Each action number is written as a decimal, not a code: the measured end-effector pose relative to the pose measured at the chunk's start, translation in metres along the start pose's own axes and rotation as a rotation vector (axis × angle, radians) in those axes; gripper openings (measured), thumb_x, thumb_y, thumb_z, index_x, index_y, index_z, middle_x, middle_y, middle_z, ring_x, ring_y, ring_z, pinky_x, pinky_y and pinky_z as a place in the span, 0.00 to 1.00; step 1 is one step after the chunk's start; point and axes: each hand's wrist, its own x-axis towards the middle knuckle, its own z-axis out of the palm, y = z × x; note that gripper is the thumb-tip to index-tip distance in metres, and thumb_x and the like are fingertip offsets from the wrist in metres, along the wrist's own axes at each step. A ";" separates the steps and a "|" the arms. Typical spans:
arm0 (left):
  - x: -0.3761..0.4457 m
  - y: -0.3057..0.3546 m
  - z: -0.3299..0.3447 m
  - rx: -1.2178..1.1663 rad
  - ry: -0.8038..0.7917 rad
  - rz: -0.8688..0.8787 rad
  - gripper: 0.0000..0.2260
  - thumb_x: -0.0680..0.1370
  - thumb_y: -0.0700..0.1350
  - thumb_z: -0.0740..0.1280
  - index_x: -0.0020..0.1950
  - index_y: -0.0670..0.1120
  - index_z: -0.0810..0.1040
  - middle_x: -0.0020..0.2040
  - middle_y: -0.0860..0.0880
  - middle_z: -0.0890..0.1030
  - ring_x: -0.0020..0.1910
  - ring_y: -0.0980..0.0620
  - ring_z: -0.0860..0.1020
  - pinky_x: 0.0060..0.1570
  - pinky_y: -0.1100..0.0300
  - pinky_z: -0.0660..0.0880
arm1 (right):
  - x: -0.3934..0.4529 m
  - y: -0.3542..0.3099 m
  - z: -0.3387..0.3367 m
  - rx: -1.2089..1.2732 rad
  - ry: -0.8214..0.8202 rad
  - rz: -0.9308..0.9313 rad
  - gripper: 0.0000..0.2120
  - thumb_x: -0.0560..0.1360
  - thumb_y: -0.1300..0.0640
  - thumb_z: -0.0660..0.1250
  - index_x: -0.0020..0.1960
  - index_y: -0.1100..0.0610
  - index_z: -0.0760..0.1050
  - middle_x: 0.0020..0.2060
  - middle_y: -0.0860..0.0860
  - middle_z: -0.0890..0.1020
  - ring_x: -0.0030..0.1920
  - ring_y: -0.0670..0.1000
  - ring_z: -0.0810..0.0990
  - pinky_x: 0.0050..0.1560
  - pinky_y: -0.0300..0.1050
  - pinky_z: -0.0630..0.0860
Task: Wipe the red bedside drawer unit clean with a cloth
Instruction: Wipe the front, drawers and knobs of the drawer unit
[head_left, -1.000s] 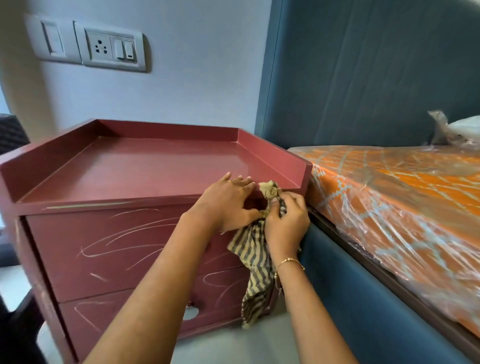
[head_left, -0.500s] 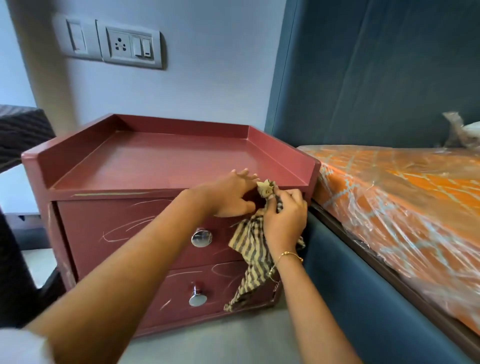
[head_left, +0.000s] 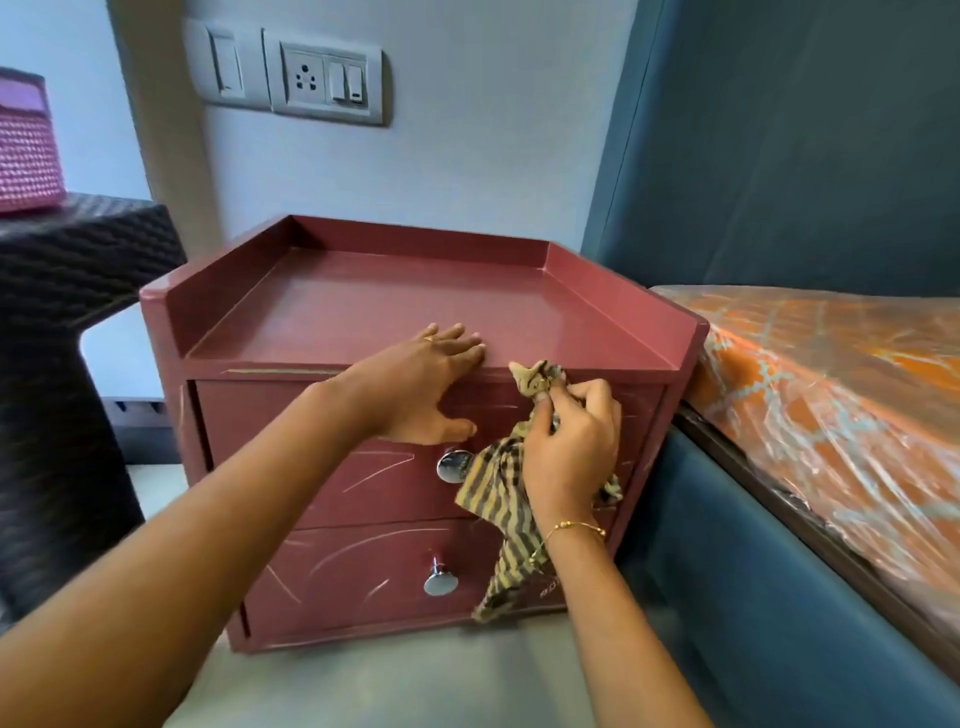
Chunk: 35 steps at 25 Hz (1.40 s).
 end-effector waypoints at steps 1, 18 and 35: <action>0.000 -0.001 0.001 -0.024 0.003 -0.012 0.44 0.67 0.63 0.56 0.76 0.41 0.51 0.77 0.45 0.52 0.76 0.51 0.48 0.70 0.62 0.39 | 0.004 0.004 -0.001 0.001 -0.006 -0.018 0.06 0.69 0.66 0.70 0.46 0.63 0.81 0.37 0.56 0.77 0.38 0.56 0.73 0.36 0.41 0.66; -0.005 -0.002 0.001 0.007 0.010 0.018 0.40 0.73 0.59 0.63 0.76 0.41 0.51 0.77 0.45 0.51 0.76 0.51 0.51 0.71 0.62 0.46 | 0.021 0.009 0.004 0.050 0.104 0.110 0.03 0.68 0.65 0.67 0.40 0.65 0.77 0.40 0.62 0.78 0.42 0.62 0.76 0.41 0.46 0.67; -0.054 -0.064 -0.020 0.127 -0.066 -0.110 0.46 0.69 0.64 0.67 0.76 0.41 0.52 0.77 0.46 0.54 0.76 0.51 0.49 0.72 0.54 0.40 | 0.016 -0.020 0.002 0.053 0.084 0.383 0.05 0.70 0.63 0.68 0.43 0.64 0.79 0.44 0.62 0.78 0.45 0.63 0.77 0.42 0.48 0.68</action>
